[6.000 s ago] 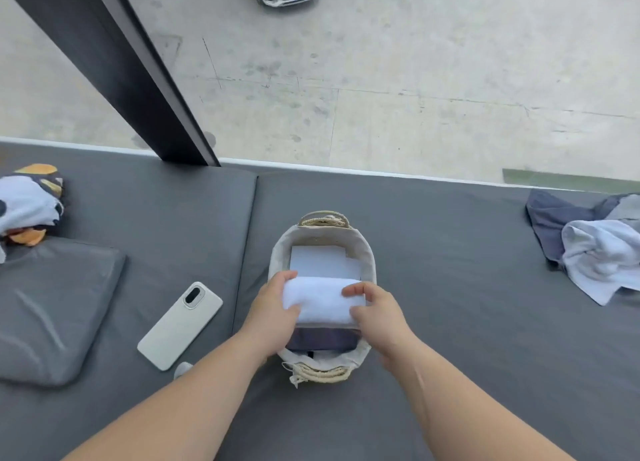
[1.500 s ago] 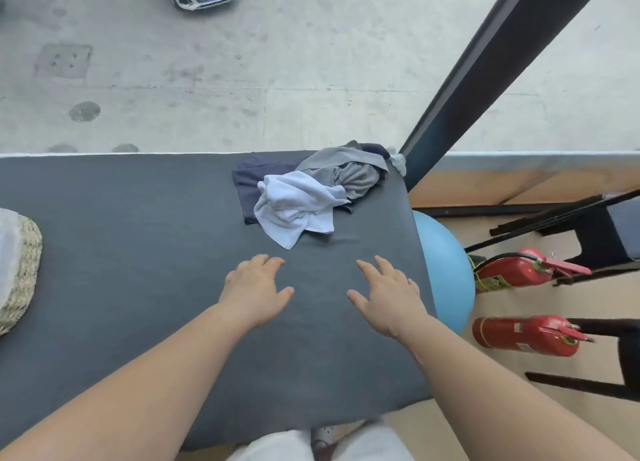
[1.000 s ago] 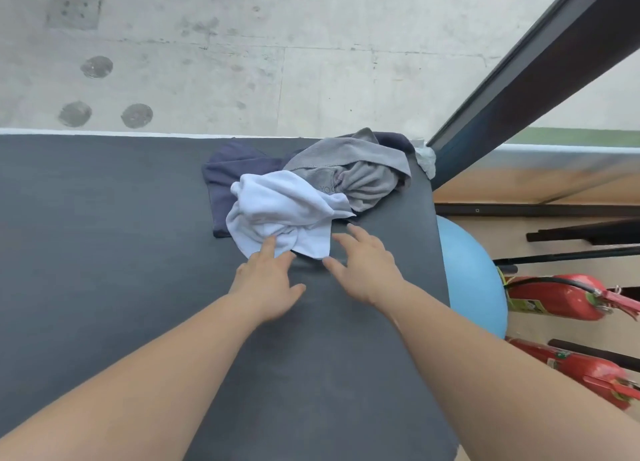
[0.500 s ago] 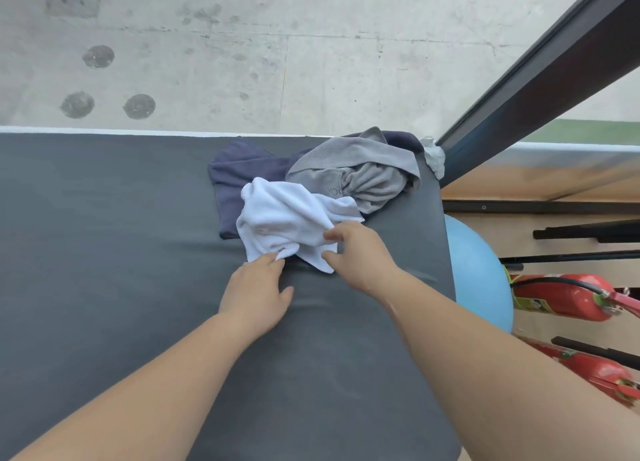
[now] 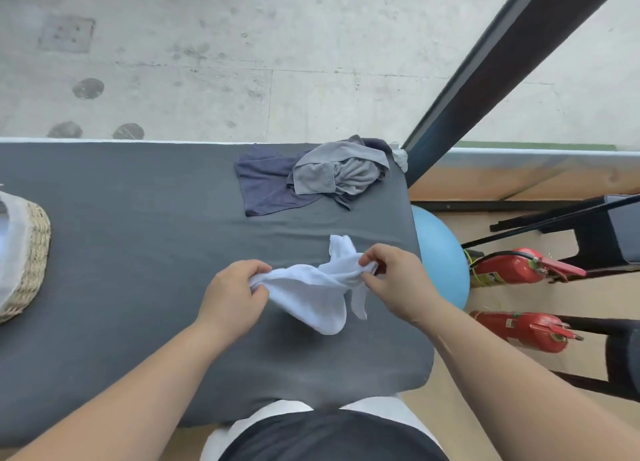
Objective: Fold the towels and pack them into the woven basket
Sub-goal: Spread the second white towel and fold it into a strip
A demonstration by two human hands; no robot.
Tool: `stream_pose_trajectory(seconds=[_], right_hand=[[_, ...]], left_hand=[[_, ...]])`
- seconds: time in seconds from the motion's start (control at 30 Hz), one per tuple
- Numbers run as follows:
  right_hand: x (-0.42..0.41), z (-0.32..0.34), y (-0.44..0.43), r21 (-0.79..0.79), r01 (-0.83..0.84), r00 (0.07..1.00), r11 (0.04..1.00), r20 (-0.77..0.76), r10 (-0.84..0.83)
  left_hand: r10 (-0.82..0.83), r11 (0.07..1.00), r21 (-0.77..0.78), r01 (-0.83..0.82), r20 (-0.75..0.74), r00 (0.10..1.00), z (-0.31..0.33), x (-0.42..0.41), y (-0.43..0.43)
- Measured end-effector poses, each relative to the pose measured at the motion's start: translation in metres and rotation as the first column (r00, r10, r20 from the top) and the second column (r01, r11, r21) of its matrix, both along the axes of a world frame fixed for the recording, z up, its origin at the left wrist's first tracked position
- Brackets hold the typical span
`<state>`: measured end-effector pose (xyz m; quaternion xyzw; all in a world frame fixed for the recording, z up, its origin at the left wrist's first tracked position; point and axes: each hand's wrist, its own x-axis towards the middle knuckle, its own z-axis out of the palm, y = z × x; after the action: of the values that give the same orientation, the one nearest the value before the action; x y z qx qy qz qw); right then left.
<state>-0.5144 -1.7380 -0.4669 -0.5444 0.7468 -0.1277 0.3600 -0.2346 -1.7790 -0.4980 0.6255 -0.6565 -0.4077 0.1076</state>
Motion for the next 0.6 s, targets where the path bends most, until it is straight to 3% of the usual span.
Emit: stream_pose_trajectory(seconds=[0.23, 0.3, 0.43, 0.53, 0.6], right_hand=[[-0.004, 0.048, 0.053, -0.062, 0.172, 0.974, 0.983, 0.161, -0.16], [0.003, 0.058, 0.064, -0.056, 0.169, 0.954, 0.984, 0.26, -0.149], [0.014, 0.071, 0.087, -0.046, 0.119, 0.89, 0.992, 0.447, -0.086], [-0.004, 0.079, 0.106, -0.092, 0.132, 0.864, 0.987, 0.499, -0.069], [-0.024, 0.08, 0.12, -0.119, 0.136, 0.864, 0.984, 0.5, -0.059]], left_hand=[[-0.209, 0.956, 0.267, 0.121, 0.335, 0.919, 0.041, 0.016, 0.035], [-0.226, 0.964, 0.19, 0.185, 0.228, 0.947, 0.051, 0.0, 0.054], [-0.228, 0.974, -0.06, 0.221, -0.165, 0.96, 0.08, -0.073, 0.094], [-0.193, 0.979, -0.111, 0.169, -0.262, 0.946, 0.093, -0.111, 0.116], [-0.163, 0.984, -0.104, 0.142, -0.24, 0.957, 0.096, -0.123, 0.129]])
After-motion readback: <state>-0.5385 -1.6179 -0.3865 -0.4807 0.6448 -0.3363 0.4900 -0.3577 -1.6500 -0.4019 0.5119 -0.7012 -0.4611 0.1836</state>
